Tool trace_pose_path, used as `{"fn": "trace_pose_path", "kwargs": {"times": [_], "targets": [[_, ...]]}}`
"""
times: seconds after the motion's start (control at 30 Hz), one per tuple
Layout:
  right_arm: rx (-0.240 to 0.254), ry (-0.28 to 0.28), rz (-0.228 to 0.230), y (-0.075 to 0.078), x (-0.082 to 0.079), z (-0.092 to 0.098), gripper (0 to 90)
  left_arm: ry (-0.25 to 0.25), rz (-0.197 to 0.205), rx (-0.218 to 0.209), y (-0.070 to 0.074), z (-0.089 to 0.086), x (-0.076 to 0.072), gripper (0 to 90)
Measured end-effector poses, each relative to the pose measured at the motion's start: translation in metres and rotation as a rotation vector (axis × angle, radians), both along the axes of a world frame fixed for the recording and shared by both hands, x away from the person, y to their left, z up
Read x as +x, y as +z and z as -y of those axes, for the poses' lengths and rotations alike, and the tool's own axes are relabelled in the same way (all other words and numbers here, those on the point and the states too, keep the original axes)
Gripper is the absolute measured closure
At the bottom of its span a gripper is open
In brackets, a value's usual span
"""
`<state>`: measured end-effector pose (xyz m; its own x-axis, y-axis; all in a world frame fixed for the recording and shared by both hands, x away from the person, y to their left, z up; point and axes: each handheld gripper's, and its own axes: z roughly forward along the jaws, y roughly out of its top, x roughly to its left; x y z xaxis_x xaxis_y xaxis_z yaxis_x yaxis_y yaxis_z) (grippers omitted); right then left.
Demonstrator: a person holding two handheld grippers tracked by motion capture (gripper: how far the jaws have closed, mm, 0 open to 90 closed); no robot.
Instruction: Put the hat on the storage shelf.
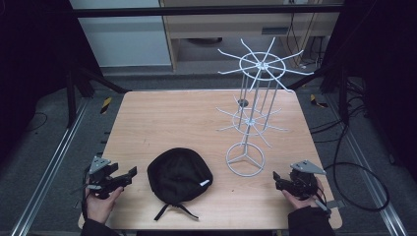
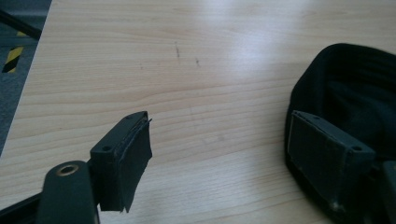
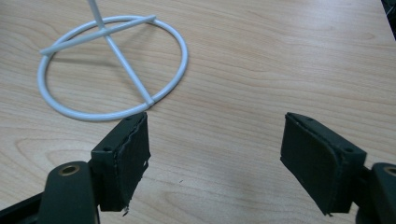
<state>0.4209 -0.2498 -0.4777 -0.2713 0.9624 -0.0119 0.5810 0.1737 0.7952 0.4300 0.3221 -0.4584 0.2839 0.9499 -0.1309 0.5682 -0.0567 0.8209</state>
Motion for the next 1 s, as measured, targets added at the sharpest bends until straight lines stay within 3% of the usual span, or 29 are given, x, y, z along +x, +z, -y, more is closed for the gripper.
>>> {"fn": "trace_pose_path", "kwargs": {"times": [0.27,0.37,0.63,1.0], "targets": [[0.005,0.025,0.027,0.006,-0.007,-0.01,26.0,-0.036,0.024,-0.04,0.006,0.009,-0.009,21.0],[0.036,0.074,0.04,0.012,-0.011,-0.02,30.8,-0.039,0.034,-0.064,0.01,0.014,-0.013,22.5],[0.059,0.169,0.041,0.019,-0.016,-0.049,35.8,-0.059,0.05,-0.044,0.014,0.03,-0.017,31.1],[0.069,0.234,0.038,0.023,-0.015,-0.078,40.1,-0.075,0.043,-0.019,0.013,0.045,-0.016,36.7]]}}
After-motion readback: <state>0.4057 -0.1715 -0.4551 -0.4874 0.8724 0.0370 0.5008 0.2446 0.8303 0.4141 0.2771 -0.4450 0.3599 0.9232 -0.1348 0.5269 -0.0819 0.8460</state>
